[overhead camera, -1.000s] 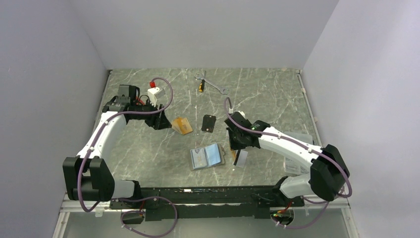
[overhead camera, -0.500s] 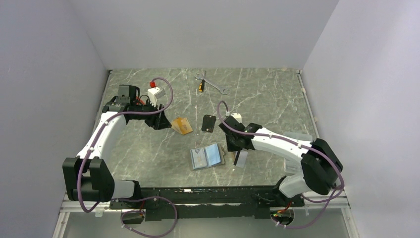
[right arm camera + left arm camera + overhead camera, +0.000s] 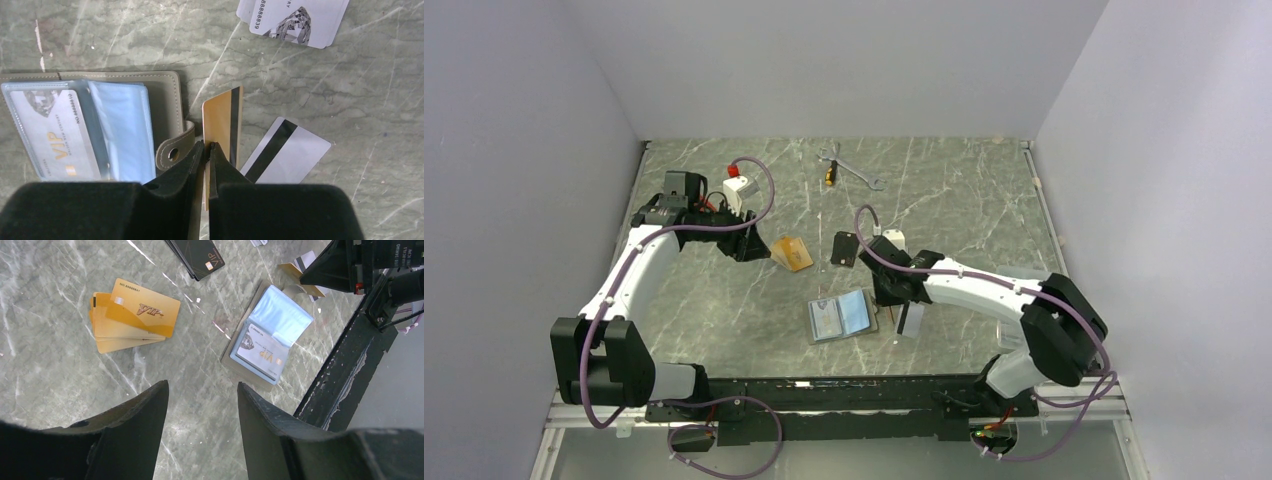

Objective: Put the credit cards into the card holder
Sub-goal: Pick up the credit card from the center of the board, then insert the credit card into the card holder.

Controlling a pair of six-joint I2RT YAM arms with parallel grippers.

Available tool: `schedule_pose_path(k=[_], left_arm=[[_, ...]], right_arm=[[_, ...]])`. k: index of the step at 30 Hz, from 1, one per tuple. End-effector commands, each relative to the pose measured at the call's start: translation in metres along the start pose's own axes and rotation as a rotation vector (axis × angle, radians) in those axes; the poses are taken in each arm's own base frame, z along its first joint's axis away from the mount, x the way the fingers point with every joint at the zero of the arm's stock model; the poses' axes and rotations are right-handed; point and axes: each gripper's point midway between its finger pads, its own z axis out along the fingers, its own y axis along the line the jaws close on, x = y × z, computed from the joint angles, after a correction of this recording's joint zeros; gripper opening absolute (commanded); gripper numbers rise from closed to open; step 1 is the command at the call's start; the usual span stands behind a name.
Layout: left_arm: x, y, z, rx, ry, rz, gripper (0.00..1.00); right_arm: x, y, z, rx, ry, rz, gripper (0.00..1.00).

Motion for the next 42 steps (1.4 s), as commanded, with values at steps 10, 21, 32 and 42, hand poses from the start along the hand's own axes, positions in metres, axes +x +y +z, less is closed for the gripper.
schedule_pose_path(k=[10, 21, 32, 42], left_arm=[[-0.016, -0.01, -0.006, 0.026, -0.051, 0.049, 0.56], [-0.02, -0.032, -0.001, 0.09, -0.081, 0.043, 0.58], [-0.048, -0.123, 0.01, 0.507, -0.15, -0.036, 0.94], [-0.063, -0.154, -0.004, 0.699, -0.155, -0.134, 0.89]], right_arm=[[-0.003, -0.032, -0.014, 0.15, -0.023, 0.006, 0.0], [-0.044, 0.007, -0.054, -0.058, -0.138, 0.051, 0.0], [-0.126, 0.082, -0.172, -0.622, -0.504, 0.185, 0.0], [-0.148, 0.107, -0.223, -0.945, -0.648, 0.329, 0.0]])
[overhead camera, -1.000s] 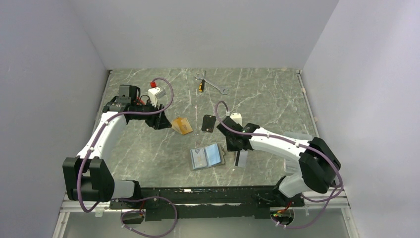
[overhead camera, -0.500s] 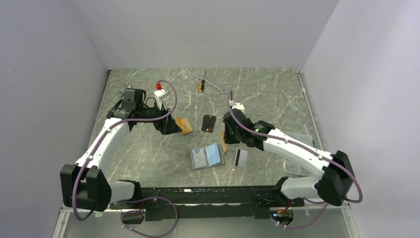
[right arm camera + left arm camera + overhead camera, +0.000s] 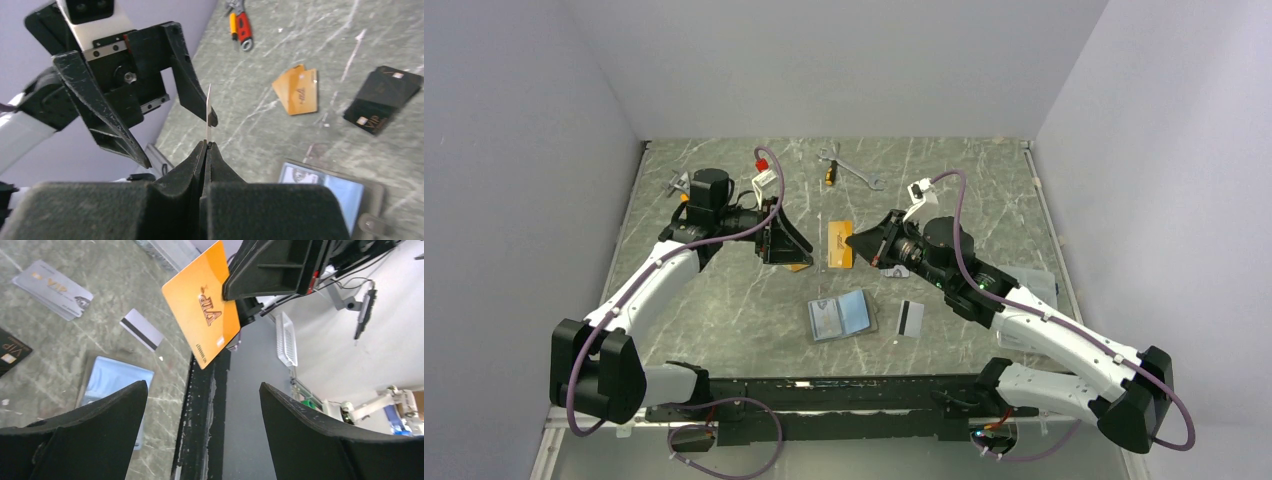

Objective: Put the credit cards into the card holder
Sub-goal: Insert the credit card into the card holder.

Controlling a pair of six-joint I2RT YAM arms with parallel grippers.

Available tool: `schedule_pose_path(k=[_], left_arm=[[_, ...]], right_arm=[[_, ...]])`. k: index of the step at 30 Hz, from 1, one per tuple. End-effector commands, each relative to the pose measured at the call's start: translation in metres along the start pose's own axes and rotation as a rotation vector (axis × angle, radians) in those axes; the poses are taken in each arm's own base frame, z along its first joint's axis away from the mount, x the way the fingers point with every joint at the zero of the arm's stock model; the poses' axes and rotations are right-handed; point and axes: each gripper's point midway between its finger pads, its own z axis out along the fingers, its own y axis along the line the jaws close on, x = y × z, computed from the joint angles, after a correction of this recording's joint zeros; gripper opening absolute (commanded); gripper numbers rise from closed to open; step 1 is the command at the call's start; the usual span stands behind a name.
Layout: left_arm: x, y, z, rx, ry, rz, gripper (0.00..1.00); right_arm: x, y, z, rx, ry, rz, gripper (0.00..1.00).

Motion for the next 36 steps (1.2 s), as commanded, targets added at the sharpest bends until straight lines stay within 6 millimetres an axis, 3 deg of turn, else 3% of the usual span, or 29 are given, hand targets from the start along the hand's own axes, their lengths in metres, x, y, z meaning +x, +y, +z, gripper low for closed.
schedule_pose_path(k=[1, 13, 21, 25, 34, 36], left_arm=[[-0.01, -0.027, -0.001, 0.13, -0.004, -0.01, 0.88], [-0.015, -0.032, -0.004, 0.139, -0.01, -0.001, 0.72], [-0.025, -0.026, -0.011, 0.129, -0.051, -0.006, 0.5], [-0.029, -0.026, -0.011, 0.131, -0.054, 0.001, 0.3], [-0.028, -0.026, -0.012, 0.139, -0.05, -0.005, 0.23], [-0.029, -0.026, -0.013, 0.139, -0.05, -0.007, 0.08]], right_arm=[[-0.022, 0.038, 0.001, -0.186, -0.093, 0.093, 0.0], [-0.015, 0.049, 0.011, -0.307, -0.109, 0.177, 0.0], [-0.005, 0.049, 0.014, -0.336, -0.089, 0.201, 0.0], [-0.003, 0.052, 0.016, -0.357, -0.086, 0.203, 0.0], [0.007, 0.066, 0.024, -0.421, -0.039, 0.189, 0.0], [0.009, 0.068, 0.025, -0.427, -0.026, 0.185, 0.11]])
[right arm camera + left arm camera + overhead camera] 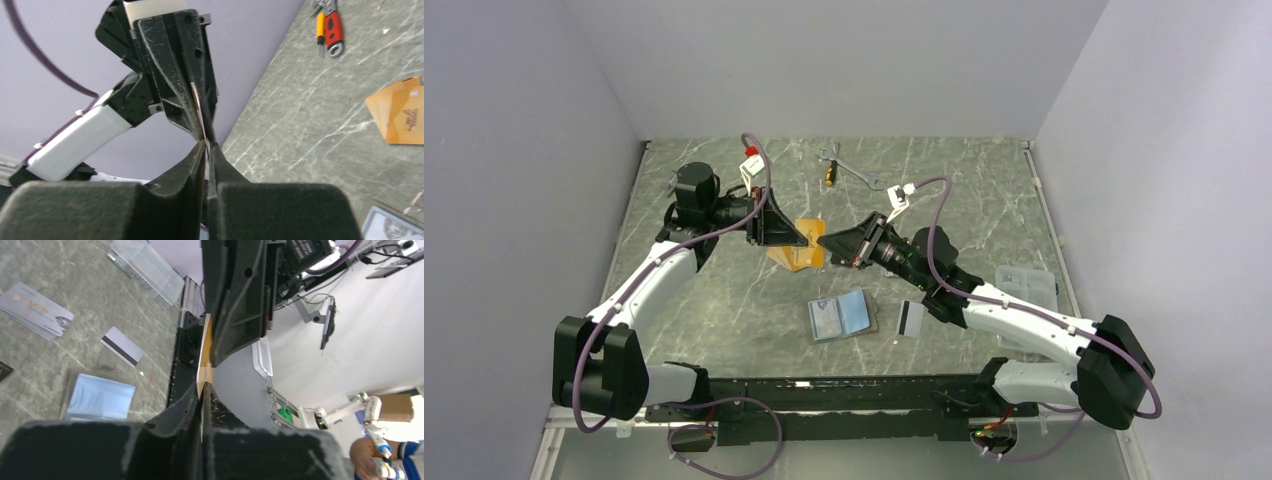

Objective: Put the credit cards into the card holder
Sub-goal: Insert the credit card into the card holder.

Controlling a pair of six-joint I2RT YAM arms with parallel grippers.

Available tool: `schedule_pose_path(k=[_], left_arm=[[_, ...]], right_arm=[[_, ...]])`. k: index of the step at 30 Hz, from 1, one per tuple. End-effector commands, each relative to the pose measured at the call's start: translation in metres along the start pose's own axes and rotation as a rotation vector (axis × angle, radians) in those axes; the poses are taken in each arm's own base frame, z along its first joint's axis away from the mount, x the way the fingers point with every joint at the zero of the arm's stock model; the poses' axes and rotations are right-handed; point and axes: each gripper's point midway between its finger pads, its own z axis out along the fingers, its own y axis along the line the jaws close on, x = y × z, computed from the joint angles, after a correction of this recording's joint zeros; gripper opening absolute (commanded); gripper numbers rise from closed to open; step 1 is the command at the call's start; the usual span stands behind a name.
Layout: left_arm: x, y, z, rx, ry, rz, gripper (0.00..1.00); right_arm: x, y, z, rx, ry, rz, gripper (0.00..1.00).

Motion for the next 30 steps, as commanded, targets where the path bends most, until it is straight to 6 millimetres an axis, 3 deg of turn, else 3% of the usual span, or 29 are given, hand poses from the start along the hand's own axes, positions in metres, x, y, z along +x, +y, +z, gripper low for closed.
schedule_pose_path(k=[1, 5, 9, 21, 22, 23, 24, 26, 30], left_arm=[[-0.002, -0.008, -0.003, 0.036, 0.015, 0.048, 0.0], [-0.001, -0.011, -0.004, 0.041, 0.025, 0.059, 0.0], [0.0, -0.011, -0.004, 0.043, 0.031, 0.051, 0.0], [0.004, -0.008, -0.003, 0.026, 0.04, 0.04, 0.0], [0.005, -0.006, -0.003, 0.019, 0.042, 0.038, 0.11], [0.009, -0.003, -0.002, 0.005, 0.049, 0.01, 0.32], [0.012, 0.001, -0.002, -0.018, 0.058, -0.002, 0.48], [0.021, 0.018, 0.001, -0.121, 0.1, 0.095, 0.63], [0.065, 0.058, 0.006, -0.271, 0.274, 0.184, 0.69]], right_arm=[[-0.003, 0.025, 0.005, -0.094, 0.008, -0.014, 0.16], [-0.006, 0.029, 0.006, -0.101, 0.004, -0.027, 0.27], [-0.006, 0.037, 0.009, -0.135, 0.022, -0.036, 0.29], [0.0, 0.05, 0.013, -0.21, 0.069, -0.032, 0.0], [0.0, 0.048, 0.013, -0.203, 0.075, -0.037, 0.0], [0.001, 0.045, 0.011, -0.185, 0.084, -0.044, 0.0], [-0.001, 0.035, 0.009, -0.136, 0.097, -0.051, 0.0], [0.002, -0.004, -0.003, 0.045, 0.148, -0.067, 0.0], [0.013, -0.087, -0.047, 0.406, 0.245, -0.105, 0.0]])
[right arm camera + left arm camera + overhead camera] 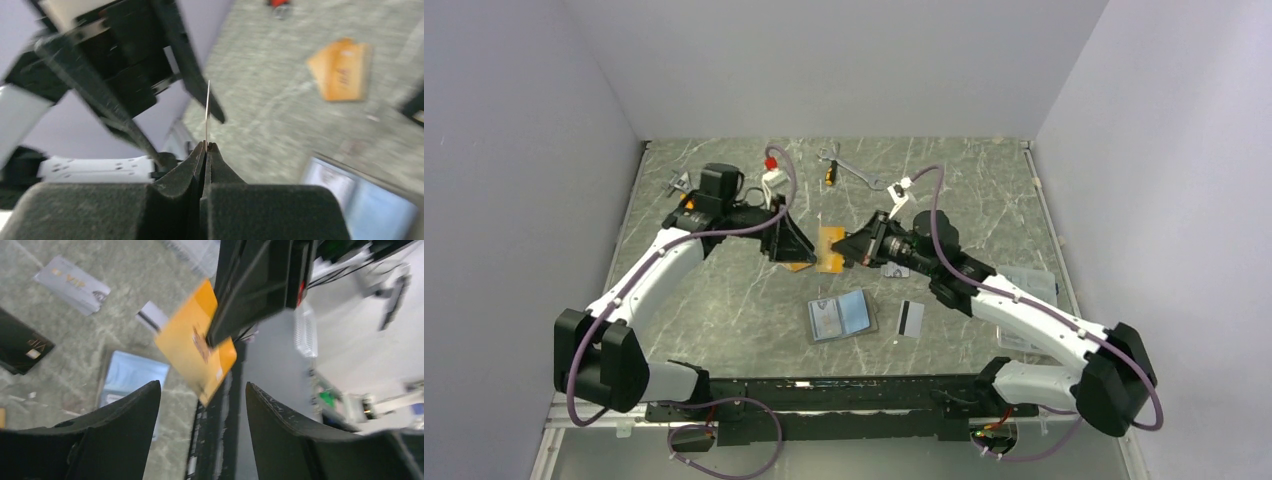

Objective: Put the credit cards into the card holder
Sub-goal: Insert the credit card into the card holder.

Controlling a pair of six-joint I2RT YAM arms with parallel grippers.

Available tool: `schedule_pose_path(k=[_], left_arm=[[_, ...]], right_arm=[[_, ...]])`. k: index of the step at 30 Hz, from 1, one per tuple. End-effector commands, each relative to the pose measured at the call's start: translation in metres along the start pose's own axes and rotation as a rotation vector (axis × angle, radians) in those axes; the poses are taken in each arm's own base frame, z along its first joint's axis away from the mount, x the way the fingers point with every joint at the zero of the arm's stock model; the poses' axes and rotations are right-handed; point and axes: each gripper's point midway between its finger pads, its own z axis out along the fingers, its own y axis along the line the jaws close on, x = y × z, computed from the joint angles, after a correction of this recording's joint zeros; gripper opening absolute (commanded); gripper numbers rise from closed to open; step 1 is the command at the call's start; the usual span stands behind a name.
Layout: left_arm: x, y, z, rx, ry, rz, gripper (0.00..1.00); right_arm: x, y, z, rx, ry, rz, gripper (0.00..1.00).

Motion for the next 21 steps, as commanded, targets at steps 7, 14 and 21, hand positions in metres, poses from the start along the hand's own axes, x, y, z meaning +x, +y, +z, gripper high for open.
schedule_pose_path(k=[7, 14, 21], left_arm=[[0.123, 0.092, 0.027, -0.382, 0.451, 0.309, 0.66], [0.167, 0.091, 0.053, -0.396, 0.623, 0.518, 0.66], [0.184, 0.1, 0.078, -0.421, 0.746, 0.666, 0.66]], right_arm=[[0.068, -0.149, -0.07, 0.575, 0.263, -0.016, 0.0], [0.084, -0.179, -0.073, 0.631, 0.302, 0.0, 0.0], [0.092, -0.191, -0.078, 0.637, 0.31, 0.003, 0.0]])
